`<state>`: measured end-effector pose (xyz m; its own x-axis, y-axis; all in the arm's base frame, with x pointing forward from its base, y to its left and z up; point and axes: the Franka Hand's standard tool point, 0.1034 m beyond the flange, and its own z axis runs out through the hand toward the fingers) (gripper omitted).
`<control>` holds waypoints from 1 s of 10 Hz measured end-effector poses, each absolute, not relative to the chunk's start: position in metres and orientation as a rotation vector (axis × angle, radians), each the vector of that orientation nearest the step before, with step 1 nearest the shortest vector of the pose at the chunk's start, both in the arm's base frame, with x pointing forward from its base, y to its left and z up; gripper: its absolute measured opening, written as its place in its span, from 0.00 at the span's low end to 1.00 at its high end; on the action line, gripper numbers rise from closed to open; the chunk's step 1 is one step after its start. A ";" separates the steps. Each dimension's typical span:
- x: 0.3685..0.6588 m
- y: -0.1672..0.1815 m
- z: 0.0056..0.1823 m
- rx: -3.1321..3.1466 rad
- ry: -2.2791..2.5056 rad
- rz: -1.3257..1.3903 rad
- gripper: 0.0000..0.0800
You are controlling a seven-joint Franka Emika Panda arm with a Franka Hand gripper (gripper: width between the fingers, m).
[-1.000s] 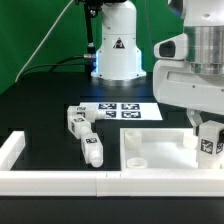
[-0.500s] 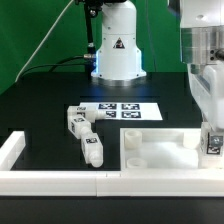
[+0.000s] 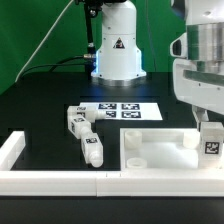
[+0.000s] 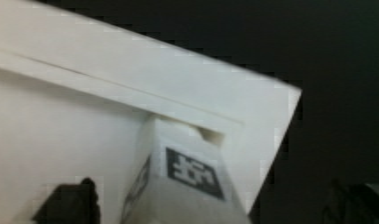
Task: Assemble one leg
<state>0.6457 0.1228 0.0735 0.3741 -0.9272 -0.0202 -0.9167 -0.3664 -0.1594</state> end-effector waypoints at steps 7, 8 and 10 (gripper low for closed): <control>0.644 0.119 0.071 -3.000 0.581 -0.180 0.81; 0.643 0.120 0.070 -3.054 0.371 -0.182 0.81; 0.641 0.121 0.068 -3.095 0.069 -0.189 0.81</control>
Offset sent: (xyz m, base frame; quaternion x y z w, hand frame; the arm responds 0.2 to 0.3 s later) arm 0.0000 0.0000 0.0000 0.0000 0.0000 -0.1938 0.9810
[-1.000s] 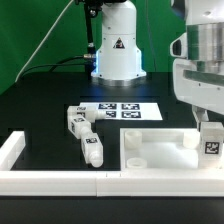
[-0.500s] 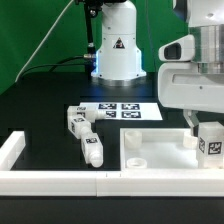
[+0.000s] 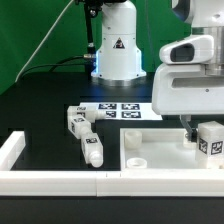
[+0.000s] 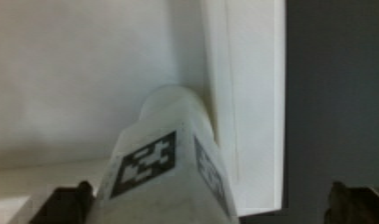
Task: Assemble one leg
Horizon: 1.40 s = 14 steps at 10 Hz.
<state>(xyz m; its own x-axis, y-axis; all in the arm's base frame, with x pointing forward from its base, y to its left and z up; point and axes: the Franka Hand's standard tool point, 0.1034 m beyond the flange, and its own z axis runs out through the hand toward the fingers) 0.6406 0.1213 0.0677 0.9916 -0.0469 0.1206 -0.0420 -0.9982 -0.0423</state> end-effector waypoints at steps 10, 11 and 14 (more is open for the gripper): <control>0.643 0.112 0.069 -3.132 -0.116 -0.200 0.36; 0.643 0.112 0.069 -3.130 -0.025 -0.199 0.36; 0.644 0.113 0.069 -3.093 0.437 -0.213 0.36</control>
Offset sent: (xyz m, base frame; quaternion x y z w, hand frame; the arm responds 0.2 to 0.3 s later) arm 0.0000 0.0000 0.0000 0.0000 0.0000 -0.1938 0.9810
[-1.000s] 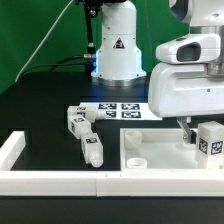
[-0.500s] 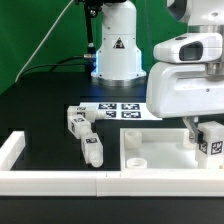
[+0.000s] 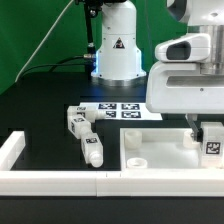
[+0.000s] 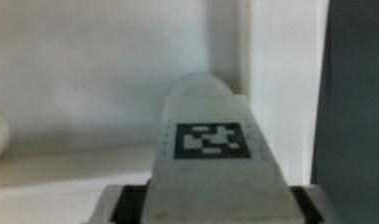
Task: Assemble one leg
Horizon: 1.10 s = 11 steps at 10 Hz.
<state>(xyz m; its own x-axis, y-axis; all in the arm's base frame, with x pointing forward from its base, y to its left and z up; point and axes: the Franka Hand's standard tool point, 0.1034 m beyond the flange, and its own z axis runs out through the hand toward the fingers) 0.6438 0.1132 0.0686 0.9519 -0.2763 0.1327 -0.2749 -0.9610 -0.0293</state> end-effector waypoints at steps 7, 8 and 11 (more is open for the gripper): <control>0.641 0.109 0.068 -2.479 1.805 -0.145 0.36; 0.641 0.108 0.068 -2.435 1.861 -0.140 0.36; 0.640 0.108 0.068 -2.204 2.106 -0.100 0.36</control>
Offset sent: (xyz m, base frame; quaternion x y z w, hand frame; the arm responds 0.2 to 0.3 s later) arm 0.0029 -0.0010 0.0005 -0.0435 -0.0112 0.2978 0.9536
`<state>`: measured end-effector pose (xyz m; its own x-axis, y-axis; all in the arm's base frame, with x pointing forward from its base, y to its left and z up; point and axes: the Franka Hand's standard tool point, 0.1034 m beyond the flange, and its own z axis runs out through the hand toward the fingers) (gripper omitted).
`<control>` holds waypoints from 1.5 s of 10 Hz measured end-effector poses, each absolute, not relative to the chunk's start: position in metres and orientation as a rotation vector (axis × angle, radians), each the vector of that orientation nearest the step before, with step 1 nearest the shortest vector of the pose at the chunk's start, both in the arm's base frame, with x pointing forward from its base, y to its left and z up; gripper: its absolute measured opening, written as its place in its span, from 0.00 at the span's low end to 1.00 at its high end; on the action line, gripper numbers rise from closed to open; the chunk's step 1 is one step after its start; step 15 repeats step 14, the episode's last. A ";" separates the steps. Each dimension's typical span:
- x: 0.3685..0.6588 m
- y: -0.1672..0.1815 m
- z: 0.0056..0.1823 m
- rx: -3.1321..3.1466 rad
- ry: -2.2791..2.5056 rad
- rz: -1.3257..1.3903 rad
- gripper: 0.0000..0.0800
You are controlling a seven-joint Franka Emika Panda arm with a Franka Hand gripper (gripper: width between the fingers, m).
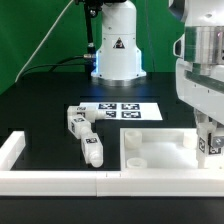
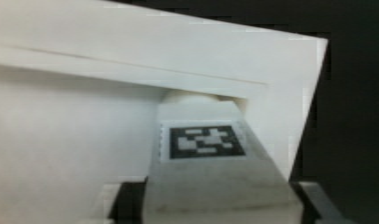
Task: Assemble one leg
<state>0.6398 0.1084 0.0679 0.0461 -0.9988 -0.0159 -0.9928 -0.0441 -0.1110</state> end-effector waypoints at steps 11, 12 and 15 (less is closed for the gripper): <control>0.645 0.126 0.099 -1.653 2.456 0.010 0.79; 0.648 0.127 0.108 -1.647 2.443 0.007 0.79; 0.645 0.125 0.099 -1.655 2.451 0.005 0.81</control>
Offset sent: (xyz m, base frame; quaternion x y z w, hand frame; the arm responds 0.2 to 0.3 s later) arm -0.0005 0.0057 -0.0039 0.0091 -0.0620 0.3260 0.9433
